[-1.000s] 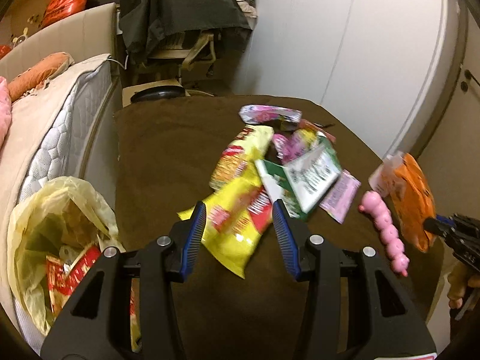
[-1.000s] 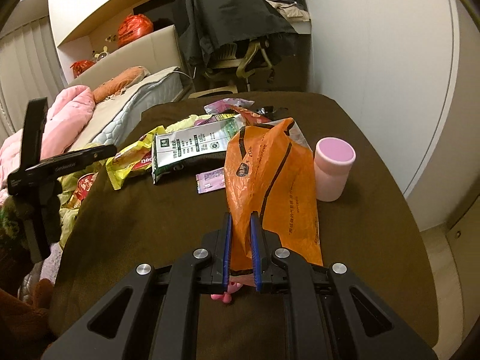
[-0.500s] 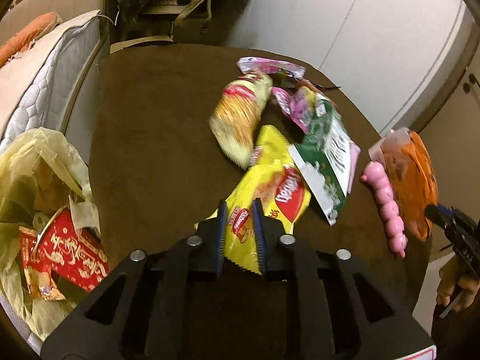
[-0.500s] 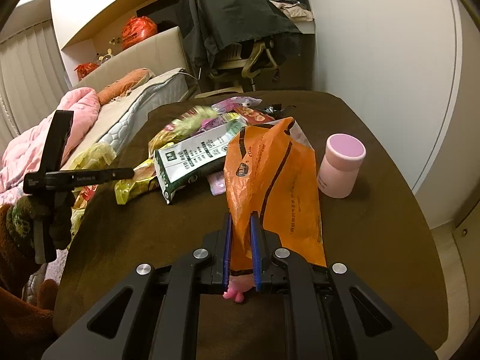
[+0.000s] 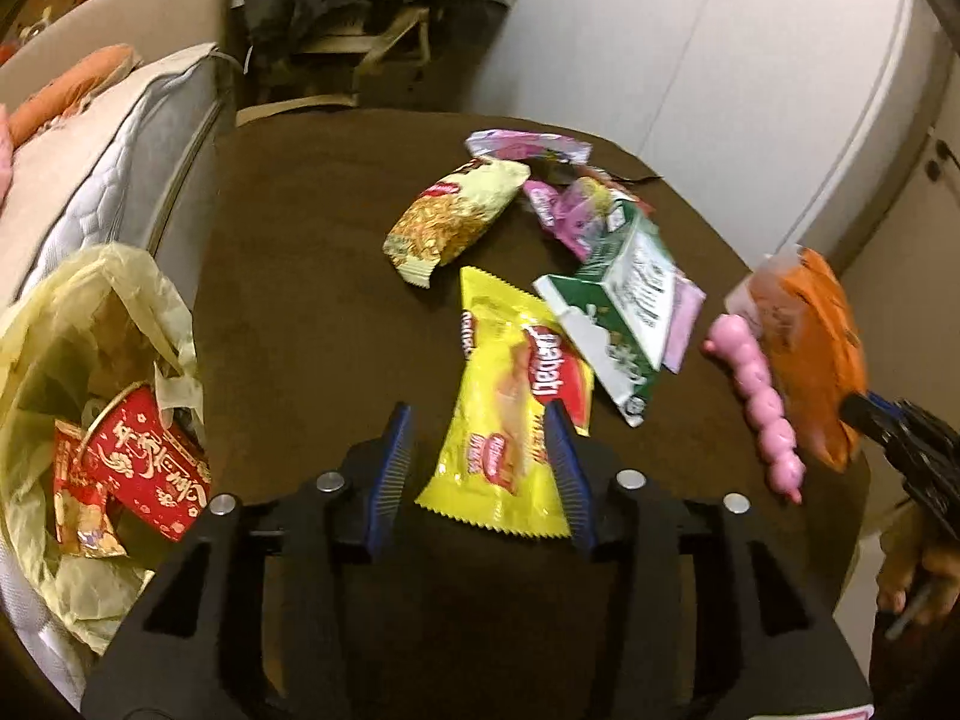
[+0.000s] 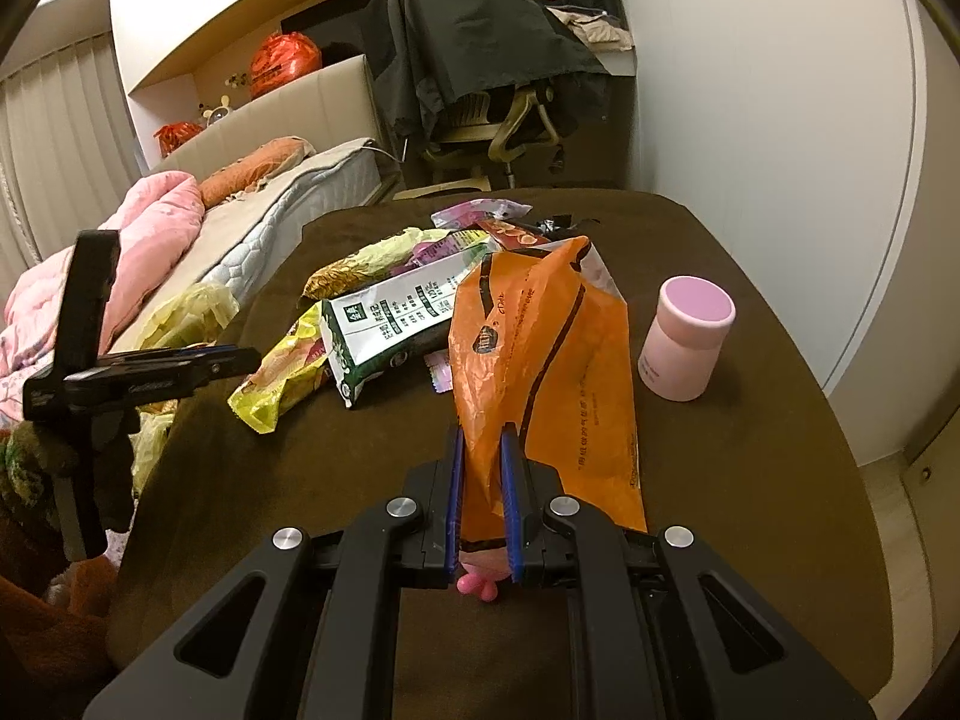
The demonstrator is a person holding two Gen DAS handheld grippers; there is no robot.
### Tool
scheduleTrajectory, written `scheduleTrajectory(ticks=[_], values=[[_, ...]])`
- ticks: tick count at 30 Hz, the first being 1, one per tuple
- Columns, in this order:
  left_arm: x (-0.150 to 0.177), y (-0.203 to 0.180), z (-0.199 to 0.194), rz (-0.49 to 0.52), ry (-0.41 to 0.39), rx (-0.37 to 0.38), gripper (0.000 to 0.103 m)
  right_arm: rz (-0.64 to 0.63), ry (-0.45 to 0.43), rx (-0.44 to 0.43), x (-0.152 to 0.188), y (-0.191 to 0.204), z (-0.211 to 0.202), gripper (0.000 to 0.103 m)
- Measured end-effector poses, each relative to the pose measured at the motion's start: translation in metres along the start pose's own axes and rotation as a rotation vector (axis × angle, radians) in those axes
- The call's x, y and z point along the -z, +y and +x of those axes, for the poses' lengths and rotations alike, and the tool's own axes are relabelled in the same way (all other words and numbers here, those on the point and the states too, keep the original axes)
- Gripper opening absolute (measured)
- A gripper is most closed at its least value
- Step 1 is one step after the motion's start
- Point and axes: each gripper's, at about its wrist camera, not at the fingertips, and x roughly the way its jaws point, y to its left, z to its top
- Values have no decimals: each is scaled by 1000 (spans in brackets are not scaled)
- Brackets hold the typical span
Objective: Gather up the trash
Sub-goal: 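Lift the yellow wrapper with the left tool while the right tool holds the orange bag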
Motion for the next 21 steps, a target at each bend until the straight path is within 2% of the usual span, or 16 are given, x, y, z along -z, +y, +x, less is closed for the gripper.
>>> scheduleTrajectory(ticks=[4,7,9,11,14,21], values=[[2,-5,14,-13,68,-14,46,18,-5,5,1,-3,-2,12],[2,-13,16,-11,72,-47,45,27,-9,7,1,-5,-1,12],[4,-17,18,-6,80,-32,27,29,-11,8,1,-5,-1,12],[7,-23,18,12,85,-19,21,31,-13,7,1,-5,0,12],[11,-31,10,36,73,4,19,33,-15,6,3,-5,-1,12],[9,-50,-27,87,-9,-15,19,33,-24,8,3,-5,-5,12]])
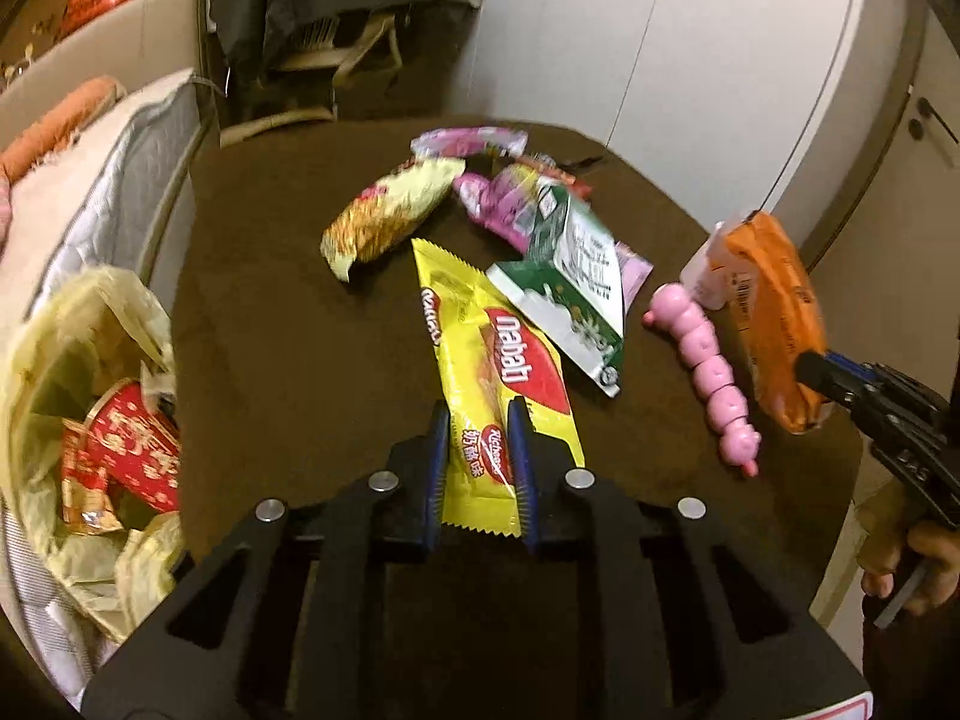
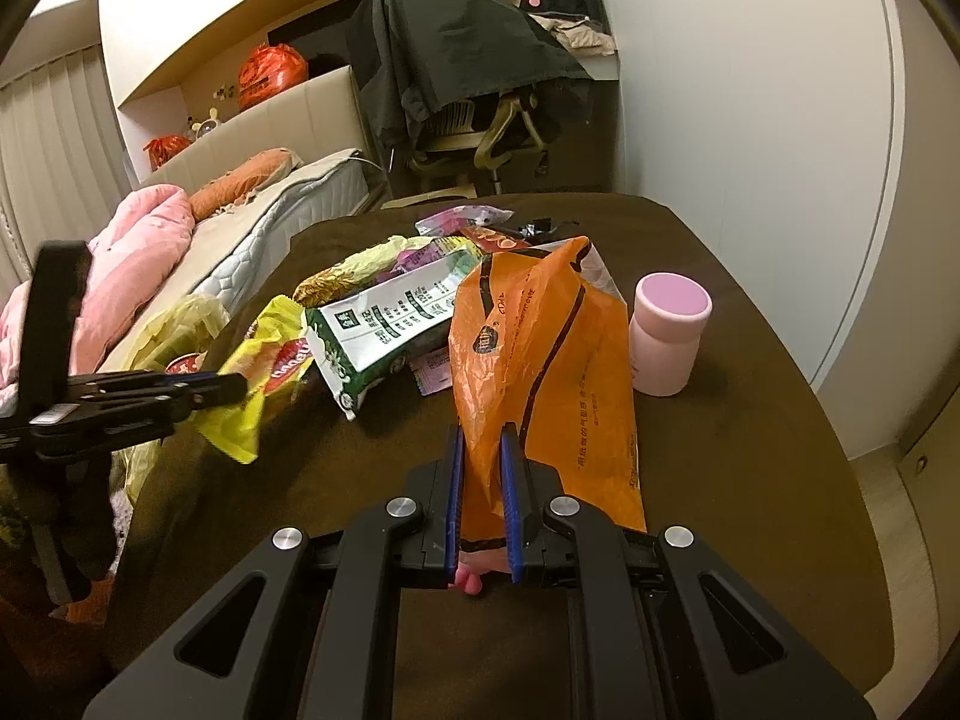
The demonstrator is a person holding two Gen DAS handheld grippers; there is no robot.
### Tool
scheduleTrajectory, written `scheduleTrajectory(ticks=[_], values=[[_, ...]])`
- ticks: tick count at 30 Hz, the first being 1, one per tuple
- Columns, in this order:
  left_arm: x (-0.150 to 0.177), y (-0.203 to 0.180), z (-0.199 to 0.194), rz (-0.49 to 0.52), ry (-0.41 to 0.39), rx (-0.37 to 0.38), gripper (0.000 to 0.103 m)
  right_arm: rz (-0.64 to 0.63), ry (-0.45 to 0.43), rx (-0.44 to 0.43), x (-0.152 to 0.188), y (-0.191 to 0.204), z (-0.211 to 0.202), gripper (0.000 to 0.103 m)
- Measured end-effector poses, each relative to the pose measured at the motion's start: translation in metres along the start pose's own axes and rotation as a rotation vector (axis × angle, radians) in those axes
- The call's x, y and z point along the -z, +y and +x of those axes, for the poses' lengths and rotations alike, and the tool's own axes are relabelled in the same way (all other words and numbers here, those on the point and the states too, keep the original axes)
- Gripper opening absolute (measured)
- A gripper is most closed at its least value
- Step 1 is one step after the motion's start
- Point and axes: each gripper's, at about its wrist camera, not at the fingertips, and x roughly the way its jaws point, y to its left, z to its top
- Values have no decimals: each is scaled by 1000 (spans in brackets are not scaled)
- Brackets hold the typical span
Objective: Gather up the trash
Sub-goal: 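Lift the yellow wrapper with the left tool while the right tool holds the orange bag, then carry both items into the yellow trash bag and open both tools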
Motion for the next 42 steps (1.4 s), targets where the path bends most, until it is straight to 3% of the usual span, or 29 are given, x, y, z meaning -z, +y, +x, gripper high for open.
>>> scheduleTrajectory(ticks=[12,24,35,42], values=[[-13,1,-53,7,-111,10,19,-44,-67,-2,-17,17,-24,12],[-3,29,-85,-46,-164,17,19,-154,-104,-20,-38,65,-39,12],[25,100,-113,-139,-177,-40,19,-265,-99,-147,-56,145,-24,12],[52,186,-130,-272,-164,-118,19,-354,-69,-267,-64,215,4,12]])
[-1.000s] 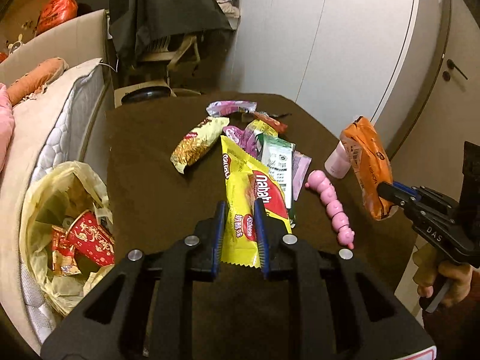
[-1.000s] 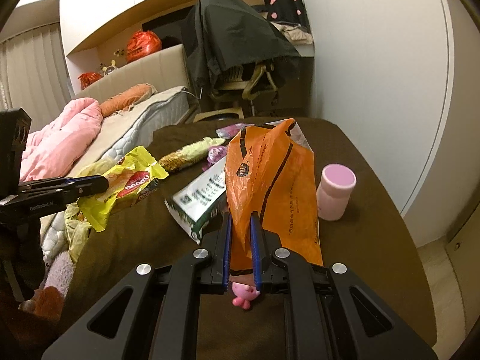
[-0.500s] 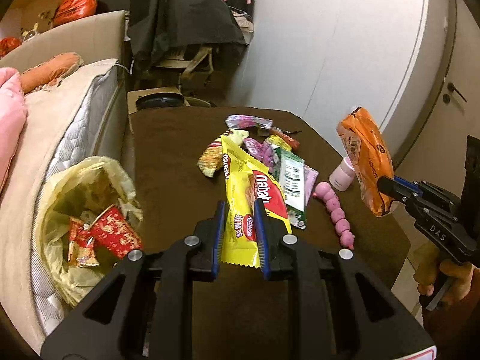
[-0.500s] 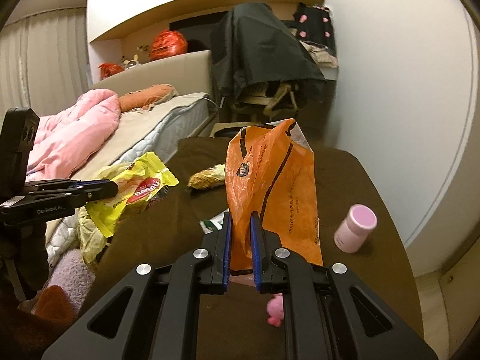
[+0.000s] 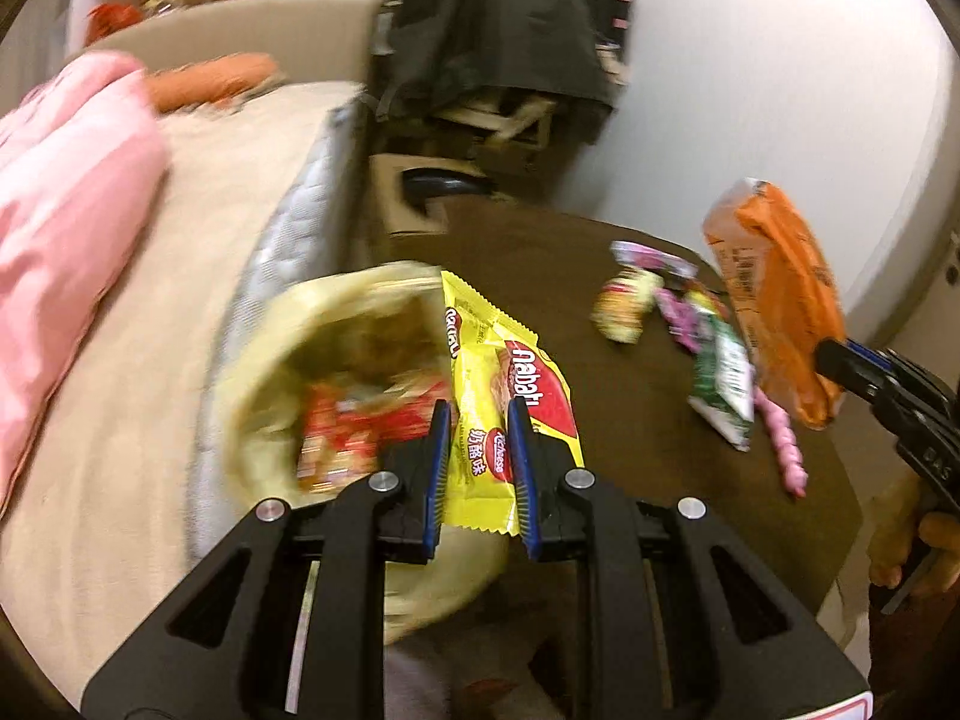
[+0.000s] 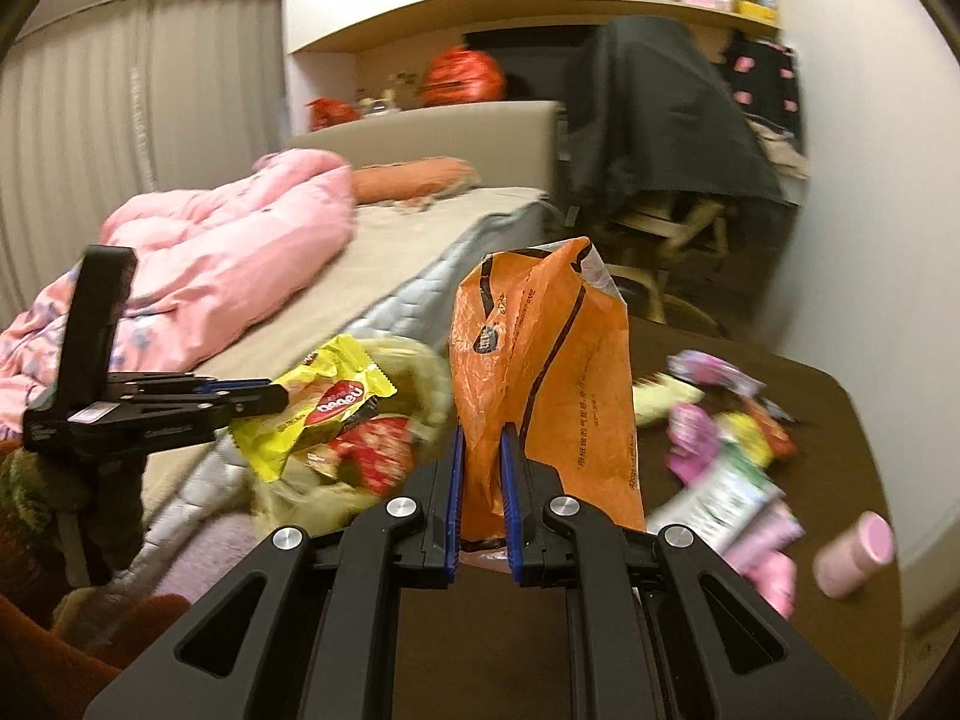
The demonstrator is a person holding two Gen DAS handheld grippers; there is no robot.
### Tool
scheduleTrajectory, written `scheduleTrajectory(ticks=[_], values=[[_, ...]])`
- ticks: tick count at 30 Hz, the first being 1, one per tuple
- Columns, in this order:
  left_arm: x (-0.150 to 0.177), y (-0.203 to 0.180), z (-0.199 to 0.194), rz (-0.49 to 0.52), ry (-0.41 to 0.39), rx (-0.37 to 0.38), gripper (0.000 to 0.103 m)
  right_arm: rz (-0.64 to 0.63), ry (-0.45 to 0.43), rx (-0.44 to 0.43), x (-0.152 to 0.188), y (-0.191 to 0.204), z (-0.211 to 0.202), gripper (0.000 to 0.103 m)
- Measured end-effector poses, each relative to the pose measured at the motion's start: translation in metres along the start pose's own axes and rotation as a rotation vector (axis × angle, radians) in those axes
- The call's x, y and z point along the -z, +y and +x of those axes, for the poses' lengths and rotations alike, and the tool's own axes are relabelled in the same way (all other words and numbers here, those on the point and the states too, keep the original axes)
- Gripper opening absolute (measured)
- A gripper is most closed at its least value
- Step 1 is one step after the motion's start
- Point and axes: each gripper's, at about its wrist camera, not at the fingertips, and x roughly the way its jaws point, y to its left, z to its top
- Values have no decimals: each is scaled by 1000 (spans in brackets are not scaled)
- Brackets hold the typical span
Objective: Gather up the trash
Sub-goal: 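Carry both items into the yellow trash bag and open both tools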
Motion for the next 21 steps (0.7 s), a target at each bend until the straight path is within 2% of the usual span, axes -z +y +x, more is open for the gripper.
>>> scheduleTrajectory(ticks=[3,7,12,15,18,21], values=[[3,44,-2,-61,18,-22,19,-10,23,-62,-6,22,21,12],[10,80,2,-110,47,-9,19,-33,59,-155,-13,51,52,12],[21,106,19,-151,98,17,19,-10,99,-307,-19,78,92,12],[24,115,31,-168,126,34,19,34,172,-404,-17,82,127,12],[23,120,43,-180,146,37,19,85,278,-400,-8,73,168,12],[20,118,55,-177,162,42,19,32,347,-293,-4,69,198,12]])
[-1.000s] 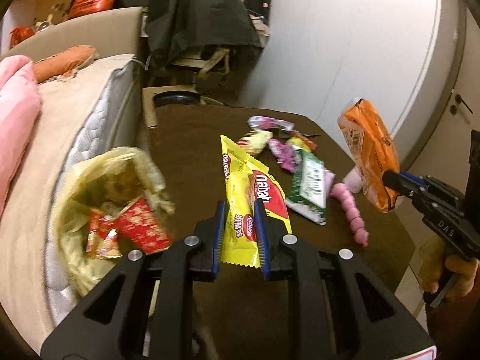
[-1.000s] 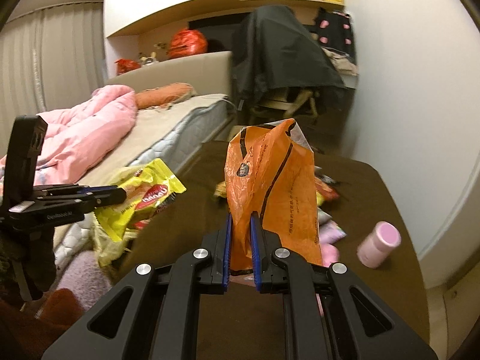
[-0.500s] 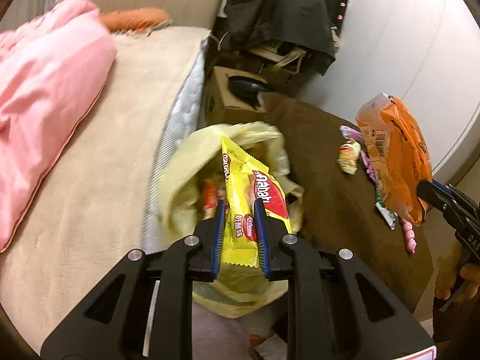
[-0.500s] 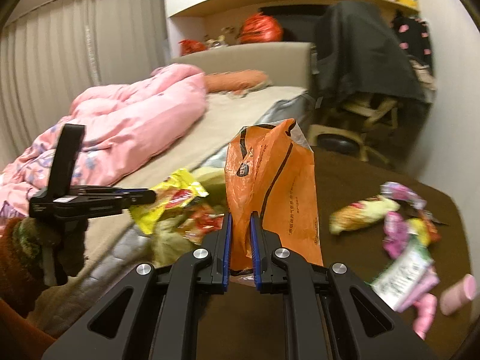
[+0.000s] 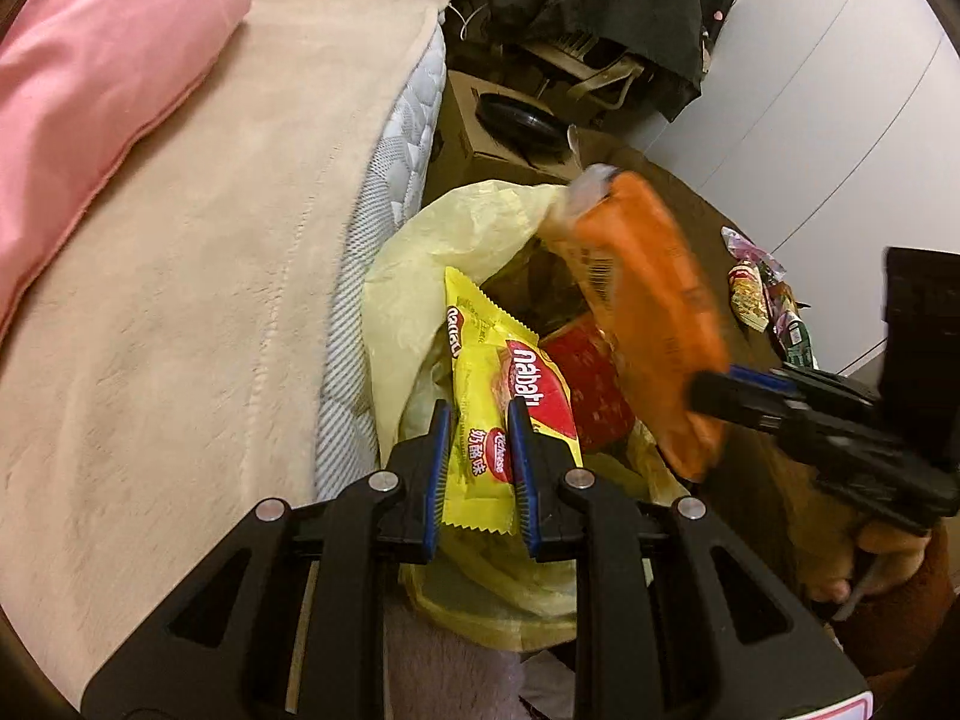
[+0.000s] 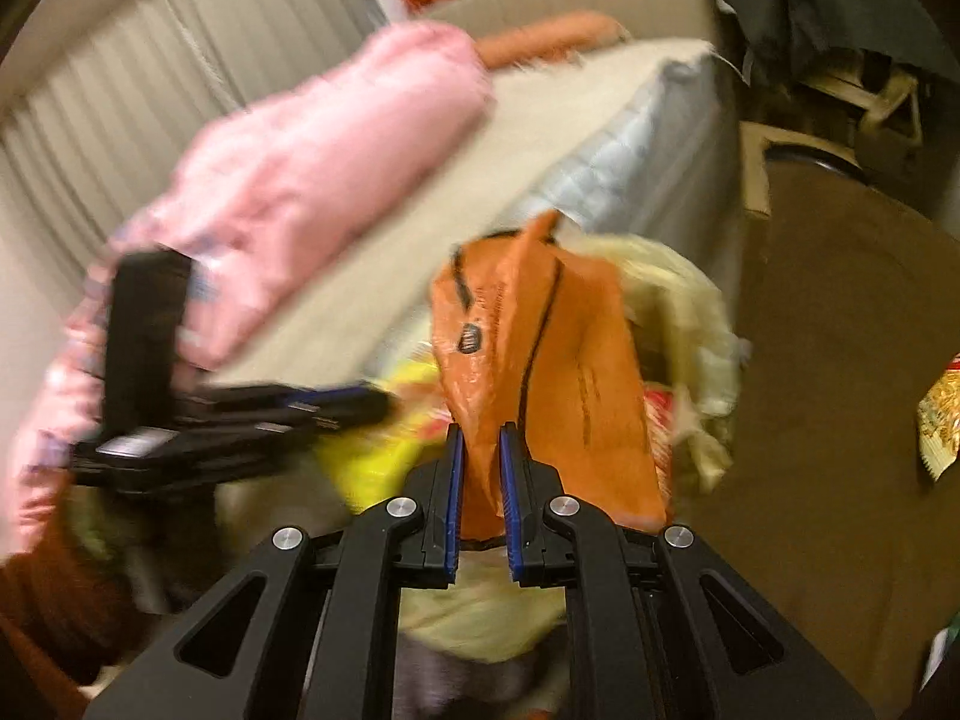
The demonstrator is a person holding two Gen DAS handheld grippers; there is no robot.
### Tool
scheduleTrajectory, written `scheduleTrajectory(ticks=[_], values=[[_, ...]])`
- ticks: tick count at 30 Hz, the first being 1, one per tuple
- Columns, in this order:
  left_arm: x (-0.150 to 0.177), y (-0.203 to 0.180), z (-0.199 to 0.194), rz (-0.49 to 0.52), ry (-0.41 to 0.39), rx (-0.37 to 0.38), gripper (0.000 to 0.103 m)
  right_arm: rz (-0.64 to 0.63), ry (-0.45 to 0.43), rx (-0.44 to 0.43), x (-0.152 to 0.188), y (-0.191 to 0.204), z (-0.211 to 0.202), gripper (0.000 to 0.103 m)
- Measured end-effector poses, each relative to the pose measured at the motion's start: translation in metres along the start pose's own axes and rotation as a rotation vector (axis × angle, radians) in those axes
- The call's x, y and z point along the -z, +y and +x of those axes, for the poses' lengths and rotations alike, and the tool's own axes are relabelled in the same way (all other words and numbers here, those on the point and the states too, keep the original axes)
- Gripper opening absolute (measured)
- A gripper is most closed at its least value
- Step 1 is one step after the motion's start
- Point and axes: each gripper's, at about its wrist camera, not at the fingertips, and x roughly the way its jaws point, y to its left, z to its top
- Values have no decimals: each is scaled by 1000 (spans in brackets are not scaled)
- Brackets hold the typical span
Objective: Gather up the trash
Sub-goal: 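Carry both items into the yellow trash bag and open both tools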
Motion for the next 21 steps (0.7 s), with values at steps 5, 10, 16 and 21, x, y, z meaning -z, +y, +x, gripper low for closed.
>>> scheduleTrajectory(ticks=[5,10,16,21], values=[[-10,-11,25,11,35,-11,19,-42,96,63,-5,-13,28,12],[-16,-10,43,16,60,-36,19,-116,151,82,0,-17,44,12],[-16,-7,43,-3,54,-39,19,-156,167,78,0,-12,53,12],[-10,-8,38,-14,43,-41,19,-183,155,94,3,-11,51,12]])
